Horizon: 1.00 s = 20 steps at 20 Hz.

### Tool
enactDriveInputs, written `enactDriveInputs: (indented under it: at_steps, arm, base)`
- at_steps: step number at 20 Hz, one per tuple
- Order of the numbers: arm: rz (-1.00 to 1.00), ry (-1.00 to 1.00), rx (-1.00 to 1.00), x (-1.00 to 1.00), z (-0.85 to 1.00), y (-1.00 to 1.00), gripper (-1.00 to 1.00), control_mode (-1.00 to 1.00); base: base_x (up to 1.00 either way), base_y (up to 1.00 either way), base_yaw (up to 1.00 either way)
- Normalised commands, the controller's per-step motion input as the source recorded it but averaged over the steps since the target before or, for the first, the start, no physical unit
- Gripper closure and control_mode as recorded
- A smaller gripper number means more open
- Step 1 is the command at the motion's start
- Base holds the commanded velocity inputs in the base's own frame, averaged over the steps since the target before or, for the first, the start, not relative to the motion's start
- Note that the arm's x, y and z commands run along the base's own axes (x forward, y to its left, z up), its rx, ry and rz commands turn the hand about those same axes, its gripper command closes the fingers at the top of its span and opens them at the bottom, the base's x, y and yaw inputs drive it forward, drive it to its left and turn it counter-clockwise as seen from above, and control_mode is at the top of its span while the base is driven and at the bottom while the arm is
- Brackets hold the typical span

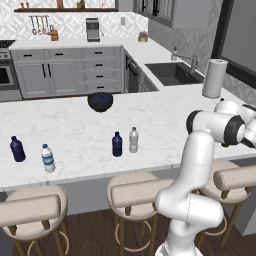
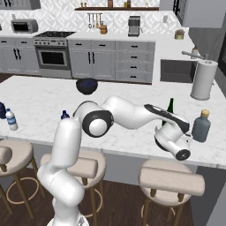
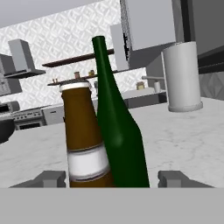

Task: Move the plastic bottles in the middle to the plastics group, and the glass bottles in the middle to the glass group.

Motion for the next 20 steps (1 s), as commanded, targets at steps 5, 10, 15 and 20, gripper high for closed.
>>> enactDriveInputs:
  at_steps: [5,10,15,20]
  arm:
    - [0.0,-0.05,0.0,0.0,-0.05,0.05,-1.0,-1.0]
    - [0.0,-0.01,0.0,-0.04,0.21,0.0,-1.0,-1.0]
    - [0.0,0.0,0.0,-0.17,0.23,0.0,-1.0,-1.0]
    - [0.0,0.0,0.0,-0.2,0.25,0.0,-1.0,-1.0]
  base:
    - [0.0,0.0,0.0]
    - [0.0,0.0,0.0]
    - [0.0,0.0,0.0]
    - [0.0,0.0,0.0]
